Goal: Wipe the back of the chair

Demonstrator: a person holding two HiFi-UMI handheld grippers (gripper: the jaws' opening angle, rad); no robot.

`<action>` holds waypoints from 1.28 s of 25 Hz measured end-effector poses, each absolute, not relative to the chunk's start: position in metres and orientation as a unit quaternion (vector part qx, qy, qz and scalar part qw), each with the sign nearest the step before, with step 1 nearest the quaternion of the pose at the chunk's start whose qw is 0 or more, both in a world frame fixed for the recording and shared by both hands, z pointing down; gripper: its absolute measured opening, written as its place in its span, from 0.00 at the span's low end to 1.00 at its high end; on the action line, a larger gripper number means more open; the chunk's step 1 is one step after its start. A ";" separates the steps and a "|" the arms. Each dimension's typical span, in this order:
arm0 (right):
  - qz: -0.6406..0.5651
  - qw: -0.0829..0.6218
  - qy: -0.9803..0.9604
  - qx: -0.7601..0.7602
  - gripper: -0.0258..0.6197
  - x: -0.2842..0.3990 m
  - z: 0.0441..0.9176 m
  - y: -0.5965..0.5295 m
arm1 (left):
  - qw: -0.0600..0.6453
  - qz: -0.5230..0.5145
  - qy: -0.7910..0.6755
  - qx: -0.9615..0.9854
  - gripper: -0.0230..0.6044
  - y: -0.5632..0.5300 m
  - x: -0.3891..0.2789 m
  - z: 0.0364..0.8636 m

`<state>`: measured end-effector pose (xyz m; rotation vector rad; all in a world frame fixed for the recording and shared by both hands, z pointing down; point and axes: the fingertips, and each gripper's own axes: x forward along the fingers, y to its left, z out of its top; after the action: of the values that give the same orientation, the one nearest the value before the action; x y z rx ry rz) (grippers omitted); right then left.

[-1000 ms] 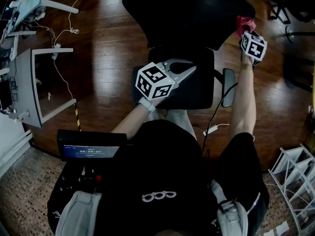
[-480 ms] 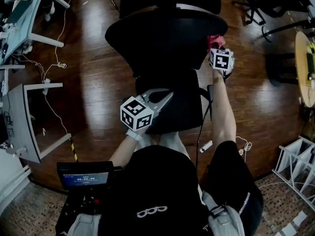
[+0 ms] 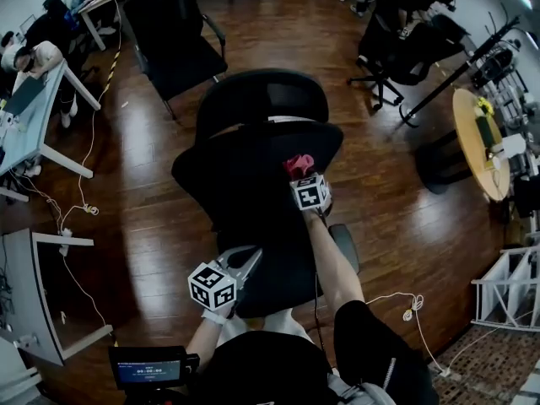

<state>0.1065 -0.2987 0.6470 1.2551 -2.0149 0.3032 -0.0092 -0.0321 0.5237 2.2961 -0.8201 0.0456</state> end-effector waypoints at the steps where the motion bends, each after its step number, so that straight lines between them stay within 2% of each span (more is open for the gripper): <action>1: 0.119 0.362 -0.790 0.481 0.10 0.090 0.649 -0.297 | 0.342 0.018 -0.318 0.884 0.02 -0.032 -0.017 0.523; 19: 0.108 0.355 -0.847 0.380 0.10 -0.103 0.656 -0.230 | 0.338 0.003 -0.328 0.882 0.02 -0.002 -0.094 0.520; 32: 0.111 0.345 -0.884 0.296 0.10 -0.190 0.669 -0.186 | 0.342 0.009 -0.334 0.878 0.02 0.003 -0.127 0.527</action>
<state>-0.1904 -0.1861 0.6692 0.7695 -2.2949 0.2877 -0.1270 0.0034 0.5274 2.2847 -0.8682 0.0236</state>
